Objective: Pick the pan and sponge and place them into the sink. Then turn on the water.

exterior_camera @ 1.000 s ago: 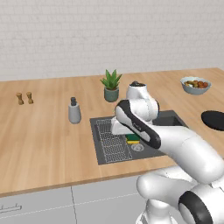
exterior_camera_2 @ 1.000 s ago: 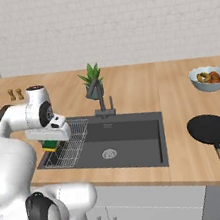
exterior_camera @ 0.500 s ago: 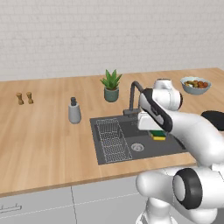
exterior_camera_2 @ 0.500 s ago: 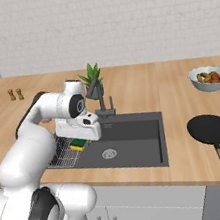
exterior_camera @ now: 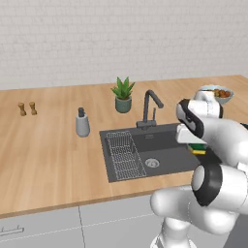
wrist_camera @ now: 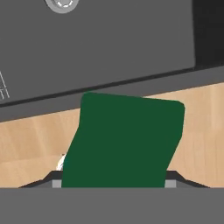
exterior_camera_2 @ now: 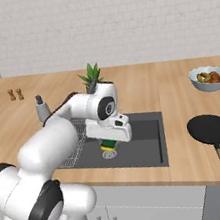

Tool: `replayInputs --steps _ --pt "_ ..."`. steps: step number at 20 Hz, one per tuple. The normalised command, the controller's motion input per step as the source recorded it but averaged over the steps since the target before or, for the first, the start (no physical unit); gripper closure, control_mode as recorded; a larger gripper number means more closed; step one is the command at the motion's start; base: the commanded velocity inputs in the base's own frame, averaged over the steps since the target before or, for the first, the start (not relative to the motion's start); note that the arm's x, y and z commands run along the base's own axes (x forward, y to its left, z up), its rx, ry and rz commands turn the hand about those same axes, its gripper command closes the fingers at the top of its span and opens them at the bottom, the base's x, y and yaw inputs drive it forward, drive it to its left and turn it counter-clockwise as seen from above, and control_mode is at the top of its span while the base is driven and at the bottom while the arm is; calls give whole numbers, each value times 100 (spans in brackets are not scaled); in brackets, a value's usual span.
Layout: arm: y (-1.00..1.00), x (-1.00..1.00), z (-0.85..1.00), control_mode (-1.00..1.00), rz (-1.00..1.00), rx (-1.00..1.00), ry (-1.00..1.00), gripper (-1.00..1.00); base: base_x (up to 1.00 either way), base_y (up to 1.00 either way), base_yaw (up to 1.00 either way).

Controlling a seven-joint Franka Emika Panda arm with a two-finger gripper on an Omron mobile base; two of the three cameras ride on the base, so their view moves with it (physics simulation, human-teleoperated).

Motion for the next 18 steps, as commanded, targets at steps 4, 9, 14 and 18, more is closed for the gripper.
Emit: replayInputs --steps 4,9,14,18 --pt "-9 18 -37 -100 9 0 -7 100 0 0 0" --pt "-8 46 -49 -100 13 -3 -3 100 0 0 0" --pt "-41 42 -54 -100 6 -4 -9 100 0 0 0" --pt "-33 34 -39 -100 5 0 -8 100 0 0 0"
